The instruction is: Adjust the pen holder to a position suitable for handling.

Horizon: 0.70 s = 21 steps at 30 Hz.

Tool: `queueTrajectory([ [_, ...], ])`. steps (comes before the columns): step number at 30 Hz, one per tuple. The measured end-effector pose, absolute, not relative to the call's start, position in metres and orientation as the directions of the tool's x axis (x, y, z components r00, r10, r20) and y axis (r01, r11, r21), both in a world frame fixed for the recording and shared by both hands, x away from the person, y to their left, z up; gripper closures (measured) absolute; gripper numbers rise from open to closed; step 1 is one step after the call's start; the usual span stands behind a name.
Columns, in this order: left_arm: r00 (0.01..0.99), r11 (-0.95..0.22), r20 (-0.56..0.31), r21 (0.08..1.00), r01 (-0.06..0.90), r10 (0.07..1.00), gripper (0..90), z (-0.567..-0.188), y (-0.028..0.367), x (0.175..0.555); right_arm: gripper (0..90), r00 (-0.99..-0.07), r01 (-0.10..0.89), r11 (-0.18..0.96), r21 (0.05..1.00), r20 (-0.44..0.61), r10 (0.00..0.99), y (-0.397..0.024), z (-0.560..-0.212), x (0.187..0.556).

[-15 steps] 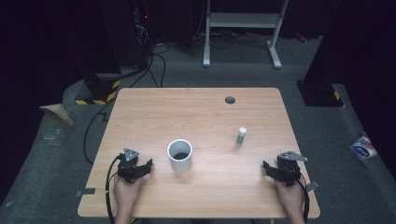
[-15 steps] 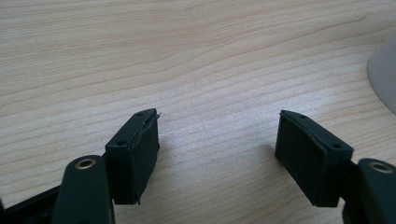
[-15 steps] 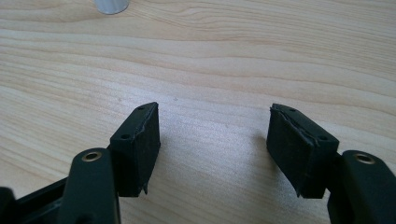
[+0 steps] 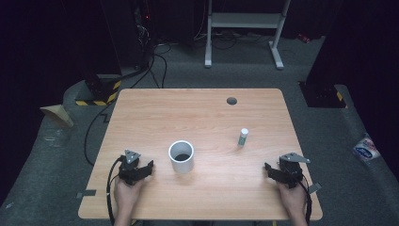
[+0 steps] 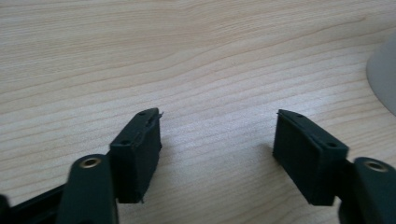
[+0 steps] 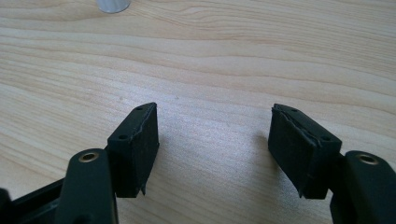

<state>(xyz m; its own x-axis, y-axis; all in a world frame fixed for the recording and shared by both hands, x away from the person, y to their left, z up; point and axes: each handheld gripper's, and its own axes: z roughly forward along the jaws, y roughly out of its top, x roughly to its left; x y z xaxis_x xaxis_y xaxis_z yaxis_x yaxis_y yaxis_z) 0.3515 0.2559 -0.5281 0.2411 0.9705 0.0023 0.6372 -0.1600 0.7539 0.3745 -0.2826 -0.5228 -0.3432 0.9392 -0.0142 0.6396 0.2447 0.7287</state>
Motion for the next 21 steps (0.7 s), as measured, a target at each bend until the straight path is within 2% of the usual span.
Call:
queueTrajectory([
  [5, 0.244, -0.158, -0.002, 0.755, 0.636, 0.970, 36.4, -0.528, 0.257, 0.352, 33.0, -0.345, 0.641, 0.247, 0.727, -0.015, 0.939, -0.283, -0.523, 0.374],
  [12, 0.244, -0.112, -0.060, 0.766, 0.633, 0.968, 35.4, -0.526, 0.260, 0.351, 32.6, -0.345, 0.641, 0.246, 0.726, -0.013, 0.938, -0.282, -0.523, 0.374],
  [21, 0.288, -0.080, -0.121, 0.798, 0.598, 0.950, 37.9, -0.504, 0.261, 0.337, 32.6, -0.346, 0.642, 0.247, 0.726, -0.013, 0.938, -0.282, -0.523, 0.374],
])
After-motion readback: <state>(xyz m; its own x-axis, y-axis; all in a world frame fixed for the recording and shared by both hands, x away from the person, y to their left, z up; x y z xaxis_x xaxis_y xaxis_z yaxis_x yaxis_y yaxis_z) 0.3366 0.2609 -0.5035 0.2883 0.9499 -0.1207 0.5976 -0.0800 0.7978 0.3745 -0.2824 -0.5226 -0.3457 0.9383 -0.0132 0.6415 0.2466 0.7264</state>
